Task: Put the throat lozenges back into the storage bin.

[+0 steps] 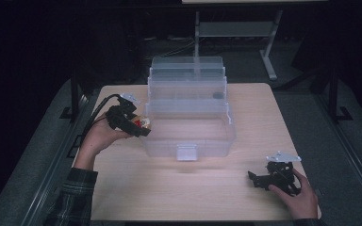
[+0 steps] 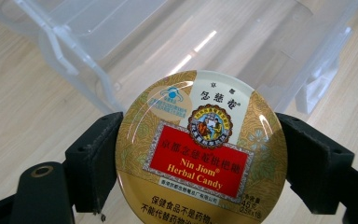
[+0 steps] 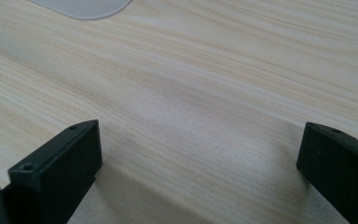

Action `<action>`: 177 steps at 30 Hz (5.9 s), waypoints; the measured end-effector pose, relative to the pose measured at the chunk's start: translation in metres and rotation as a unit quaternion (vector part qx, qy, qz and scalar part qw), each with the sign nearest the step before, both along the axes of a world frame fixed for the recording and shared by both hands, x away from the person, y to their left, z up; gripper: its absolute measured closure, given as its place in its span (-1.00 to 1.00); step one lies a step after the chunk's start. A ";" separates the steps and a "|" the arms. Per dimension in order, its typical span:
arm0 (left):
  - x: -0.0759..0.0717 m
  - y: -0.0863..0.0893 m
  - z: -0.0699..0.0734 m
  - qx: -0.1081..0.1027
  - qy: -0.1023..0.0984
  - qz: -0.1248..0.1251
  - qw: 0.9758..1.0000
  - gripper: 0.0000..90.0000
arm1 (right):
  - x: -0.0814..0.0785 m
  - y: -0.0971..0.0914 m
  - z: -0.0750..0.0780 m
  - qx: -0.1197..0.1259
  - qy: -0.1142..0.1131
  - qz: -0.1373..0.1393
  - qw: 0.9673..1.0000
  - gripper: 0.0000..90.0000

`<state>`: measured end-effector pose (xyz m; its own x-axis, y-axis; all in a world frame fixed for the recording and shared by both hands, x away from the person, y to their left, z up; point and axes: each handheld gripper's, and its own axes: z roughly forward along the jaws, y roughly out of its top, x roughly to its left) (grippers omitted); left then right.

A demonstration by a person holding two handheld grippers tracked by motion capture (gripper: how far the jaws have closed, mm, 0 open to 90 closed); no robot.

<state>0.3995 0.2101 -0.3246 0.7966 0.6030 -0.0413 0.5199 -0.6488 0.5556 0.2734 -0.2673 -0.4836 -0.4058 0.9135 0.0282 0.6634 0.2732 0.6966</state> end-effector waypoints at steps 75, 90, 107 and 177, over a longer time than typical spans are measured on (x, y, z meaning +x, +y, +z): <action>0.008 -0.024 -0.017 0.015 -0.006 -0.024 1.000 -0.60 | 0.000 0.000 0.000 0.000 0.000 0.000 1.000 -1.00; -0.003 -0.004 -0.007 -0.008 -0.017 0.002 1.000 -0.72 | 0.000 0.000 0.000 0.000 0.000 0.000 1.000 -1.00; -0.020 0.019 -0.011 -0.015 -0.034 0.021 0.999 -0.72 | 0.000 0.000 0.000 0.000 0.000 0.000 1.000 -1.00; -0.116 0.092 -0.097 -0.074 -0.115 0.063 0.989 -0.72 | 0.000 0.000 0.000 0.000 0.000 0.000 1.000 -1.00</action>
